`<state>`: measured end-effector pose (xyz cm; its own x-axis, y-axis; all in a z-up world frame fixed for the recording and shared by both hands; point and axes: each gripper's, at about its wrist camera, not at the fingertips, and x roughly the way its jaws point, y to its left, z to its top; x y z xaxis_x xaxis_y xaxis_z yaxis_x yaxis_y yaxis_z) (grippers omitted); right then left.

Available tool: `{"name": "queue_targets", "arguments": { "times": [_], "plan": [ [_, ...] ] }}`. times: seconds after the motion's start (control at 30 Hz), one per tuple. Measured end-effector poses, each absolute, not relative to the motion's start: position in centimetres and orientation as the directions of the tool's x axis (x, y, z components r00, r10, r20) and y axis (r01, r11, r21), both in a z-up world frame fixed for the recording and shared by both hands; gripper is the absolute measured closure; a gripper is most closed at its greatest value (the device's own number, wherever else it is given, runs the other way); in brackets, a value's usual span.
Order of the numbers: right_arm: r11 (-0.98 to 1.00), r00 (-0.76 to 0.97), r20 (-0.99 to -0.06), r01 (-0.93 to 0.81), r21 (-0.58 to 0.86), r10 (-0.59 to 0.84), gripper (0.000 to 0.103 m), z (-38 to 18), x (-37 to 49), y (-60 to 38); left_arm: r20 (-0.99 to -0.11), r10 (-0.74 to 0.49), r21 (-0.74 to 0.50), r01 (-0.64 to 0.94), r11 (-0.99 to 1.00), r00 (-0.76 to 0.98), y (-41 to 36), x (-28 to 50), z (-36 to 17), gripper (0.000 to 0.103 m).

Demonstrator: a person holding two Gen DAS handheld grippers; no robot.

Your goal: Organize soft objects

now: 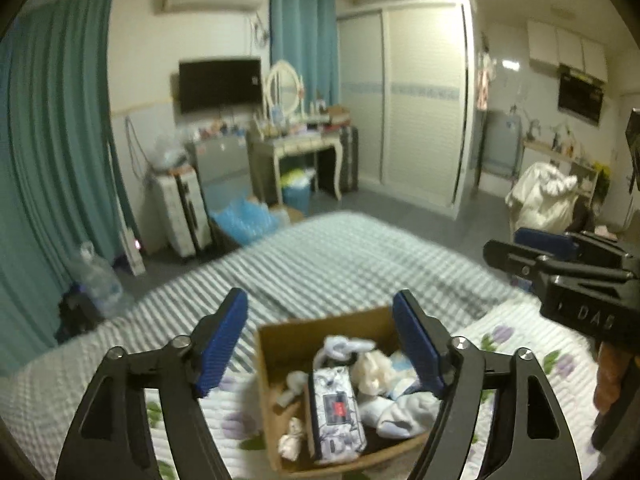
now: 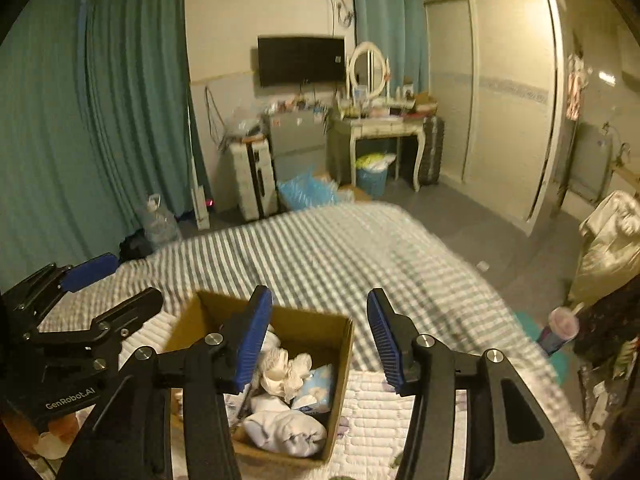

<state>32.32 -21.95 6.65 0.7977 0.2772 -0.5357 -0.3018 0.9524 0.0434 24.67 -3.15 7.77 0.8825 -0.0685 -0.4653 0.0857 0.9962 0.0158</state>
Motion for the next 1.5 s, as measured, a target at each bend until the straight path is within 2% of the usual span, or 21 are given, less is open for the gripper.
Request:
{"name": "queue_targets", "arguments": {
  "times": [0.1,0.2,0.3,0.37,0.47,0.67,0.77,1.0,1.2,1.5],
  "plan": [
    [0.955,0.83,-0.49,-0.298,0.012,0.265,0.053,11.7,27.9,-22.1,-0.403,-0.072,0.019,0.086,0.996,0.912,-2.8,20.8,11.4,0.017],
    [0.957,0.858,-0.447,-0.291,-0.016,0.253,0.045,15.6,23.8,-22.3,-0.328,-0.063,0.031,0.077,0.997,0.943,-2.5,16.6,14.8,0.017],
    [0.96,0.891,-0.386,-0.277,-0.047,0.238,0.029,19.2,19.0,-22.6,-0.245,-0.059,0.024,0.067,0.997,0.968,-2.2,12.2,17.9,0.01],
    [0.962,0.909,-0.346,-0.267,-0.056,0.232,0.012,20.9,16.4,-22.7,-0.187,-0.049,0.03,0.056,0.998,0.981,-1.9,9.6,19.3,0.01],
    [0.965,0.935,-0.269,-0.255,-0.064,0.229,0.002,22.9,12.2,-23.0,-0.126,-0.035,0.037,0.039,0.999,0.991,-1.8,6.1,20.3,0.008],
    [0.966,0.962,-0.158,-0.238,-0.097,0.221,0.0,22.6,5.0,-22.7,-0.067,0.004,0.074,0.0,0.997,0.998,-1.2,2.1,18.4,0.008],
    [0.958,0.955,-0.116,-0.281,-0.061,0.273,0.0,20.5,2.4,-22.7,-0.053,0.014,0.064,-0.011,0.998,0.999,-0.8,1.5,16.0,0.008],
    [0.953,0.947,-0.11,-0.301,0.011,0.301,0.0,12.5,2.7,-22.0,-0.131,0.023,0.053,-0.016,0.998,0.991,-0.6,2.2,9.1,0.008],
    [0.957,0.935,-0.204,-0.286,0.053,0.291,0.0,4.9,7.7,-21.1,-0.223,0.064,0.057,-0.053,0.997,0.973,-0.2,4.9,3.4,0.008],
    [0.965,0.913,-0.316,-0.256,0.046,0.257,0.0,0.0,10.8,-21.0,-0.29,0.038,0.03,-0.03,0.999,0.956,0.0,6.5,-0.1,0.008]
  ]
}}
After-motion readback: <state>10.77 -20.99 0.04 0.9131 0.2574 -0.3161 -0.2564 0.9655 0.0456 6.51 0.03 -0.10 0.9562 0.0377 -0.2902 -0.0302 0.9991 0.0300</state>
